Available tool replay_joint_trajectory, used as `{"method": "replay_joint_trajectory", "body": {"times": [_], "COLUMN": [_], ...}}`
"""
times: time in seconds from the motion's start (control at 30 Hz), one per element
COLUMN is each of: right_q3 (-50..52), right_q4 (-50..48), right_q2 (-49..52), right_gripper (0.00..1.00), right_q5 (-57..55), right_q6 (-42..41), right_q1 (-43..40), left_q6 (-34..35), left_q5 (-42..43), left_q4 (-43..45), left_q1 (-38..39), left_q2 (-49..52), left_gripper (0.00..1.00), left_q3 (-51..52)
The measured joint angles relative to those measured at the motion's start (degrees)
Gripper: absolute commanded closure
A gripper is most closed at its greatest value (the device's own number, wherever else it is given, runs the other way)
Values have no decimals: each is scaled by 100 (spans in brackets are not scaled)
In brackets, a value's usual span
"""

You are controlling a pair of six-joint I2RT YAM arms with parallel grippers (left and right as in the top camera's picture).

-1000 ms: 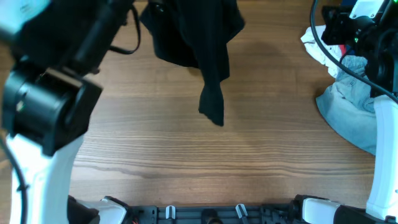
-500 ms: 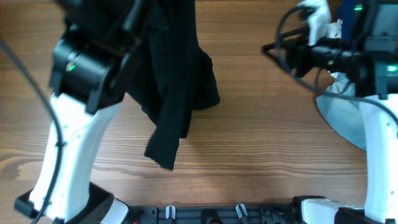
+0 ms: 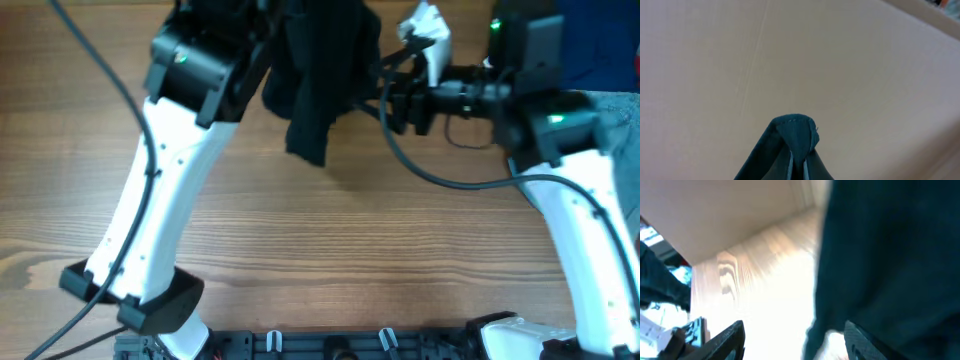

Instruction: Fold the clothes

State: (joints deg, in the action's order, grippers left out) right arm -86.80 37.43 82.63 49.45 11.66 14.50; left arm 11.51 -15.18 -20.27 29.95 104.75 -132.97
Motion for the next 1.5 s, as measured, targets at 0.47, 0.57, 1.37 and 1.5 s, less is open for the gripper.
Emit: {"method": "replay_joint_trajectory", "body": {"times": [0.47,0.57,1.37,1.5], "right_q3": [1823,1847,1884,1884], "right_q4": [-3309,-3377,-1845,-1696], "right_q2": [1108,1478,-627,-431], "right_gripper": [32,36,28,28], "right_q5": [-2310,-2872,-3517,-3556], "right_q6": [-1309,-1414,-1102,-866], "right_q1": [1410,1532,1244,1244], "left_q6": [7,20,20,20], "left_q5": [-2,-2,-260,-260], "left_q4": [59,59,-264,-264], "left_q1": [44,76,11,11], "left_q2": [219,219,219,219], "left_gripper": [96,96,96,96], "left_q3": [4,4,4,4]}}
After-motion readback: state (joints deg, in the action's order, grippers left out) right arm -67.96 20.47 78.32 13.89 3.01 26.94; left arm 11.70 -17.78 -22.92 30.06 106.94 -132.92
